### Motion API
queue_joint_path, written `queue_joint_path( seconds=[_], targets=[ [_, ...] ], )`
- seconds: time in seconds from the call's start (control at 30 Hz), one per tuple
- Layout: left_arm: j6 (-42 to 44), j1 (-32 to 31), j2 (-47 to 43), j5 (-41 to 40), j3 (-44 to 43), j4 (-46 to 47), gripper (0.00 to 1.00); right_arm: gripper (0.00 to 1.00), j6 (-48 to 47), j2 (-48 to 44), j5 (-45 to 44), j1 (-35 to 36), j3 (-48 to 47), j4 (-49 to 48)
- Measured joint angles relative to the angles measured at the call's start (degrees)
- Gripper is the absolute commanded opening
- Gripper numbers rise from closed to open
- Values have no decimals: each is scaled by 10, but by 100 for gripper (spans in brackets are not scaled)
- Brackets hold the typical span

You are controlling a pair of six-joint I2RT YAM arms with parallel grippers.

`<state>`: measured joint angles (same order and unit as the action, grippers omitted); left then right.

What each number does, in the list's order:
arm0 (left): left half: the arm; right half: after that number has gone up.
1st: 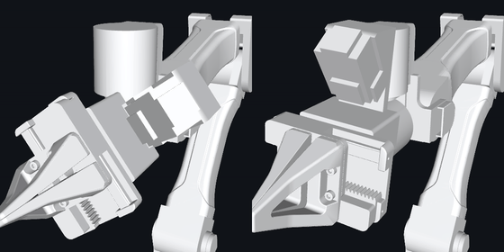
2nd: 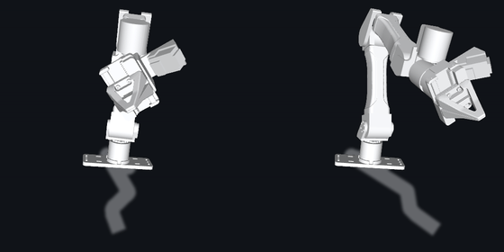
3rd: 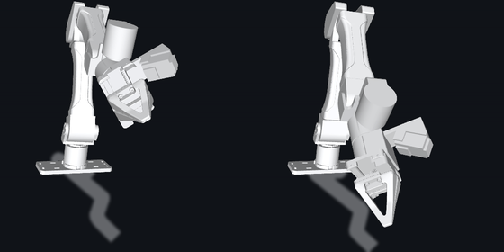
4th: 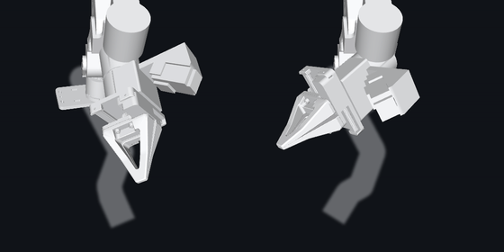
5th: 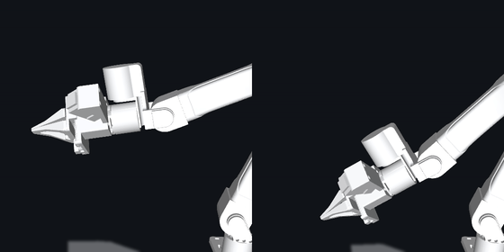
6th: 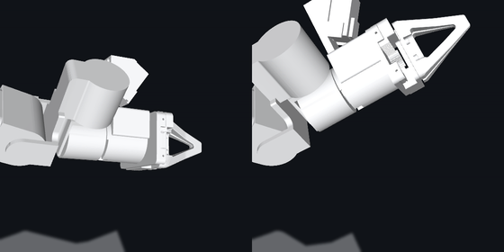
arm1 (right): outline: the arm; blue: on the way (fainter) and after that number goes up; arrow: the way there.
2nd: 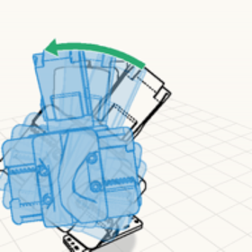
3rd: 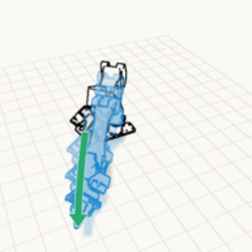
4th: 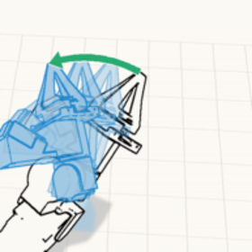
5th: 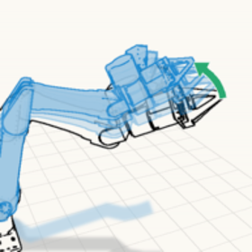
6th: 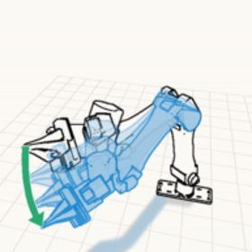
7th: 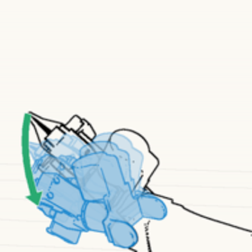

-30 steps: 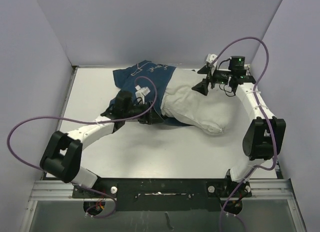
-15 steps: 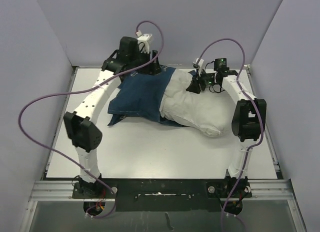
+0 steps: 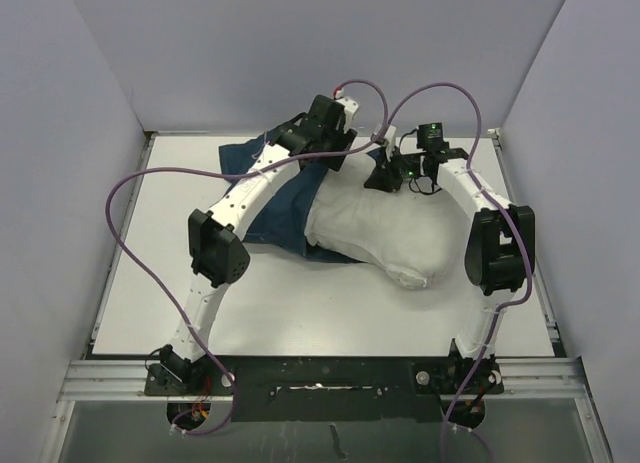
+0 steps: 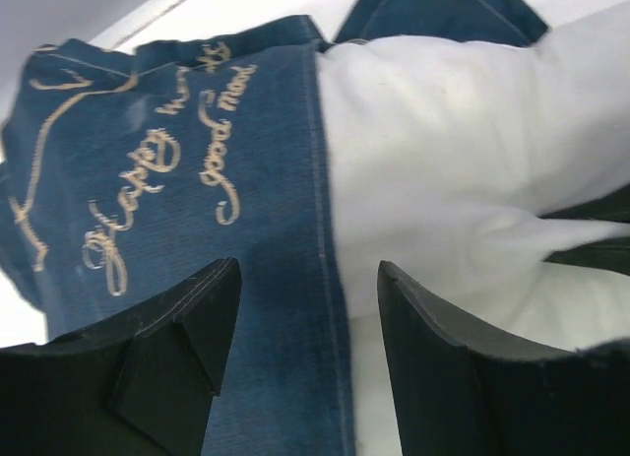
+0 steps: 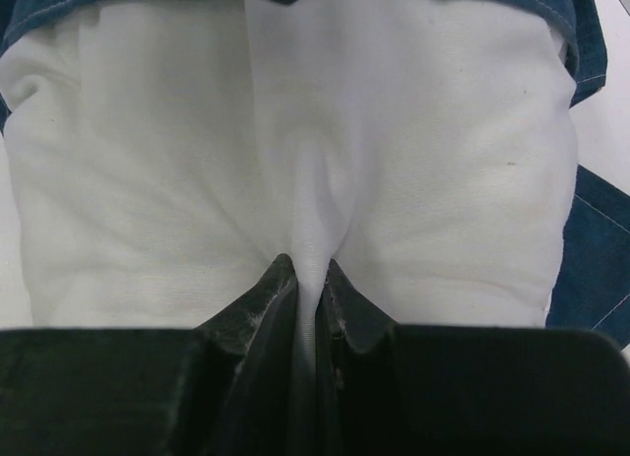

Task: Put the pillow into the pillowcase
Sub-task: Stuff the pillow into the pillowcase.

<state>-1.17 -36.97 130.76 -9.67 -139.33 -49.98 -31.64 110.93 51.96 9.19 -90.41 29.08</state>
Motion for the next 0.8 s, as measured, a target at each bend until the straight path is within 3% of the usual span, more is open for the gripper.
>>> queue_joint_path(
  seconds=[0.13, 0.33, 0.63, 0.7, 0.8],
  targets=[
    [16, 0, 4, -47, 0, 5, 49, 5, 9, 0, -1, 2, 2, -5],
    [24, 0, 17, -78, 4, 5, 48, 5, 14, -2, 0, 5, 9, -12],
    [29, 1, 17, -52, 5, 5, 61, 4, 20, -9, -1, 5, 17, -16],
    [29, 2, 17, -42, 5, 5, 57, 4, 21, -9, -1, 5, 17, -16],
    [29, 2, 17, -39, 9, 5, 35, 4, 22, -9, -1, 6, 17, -16]
  ],
)
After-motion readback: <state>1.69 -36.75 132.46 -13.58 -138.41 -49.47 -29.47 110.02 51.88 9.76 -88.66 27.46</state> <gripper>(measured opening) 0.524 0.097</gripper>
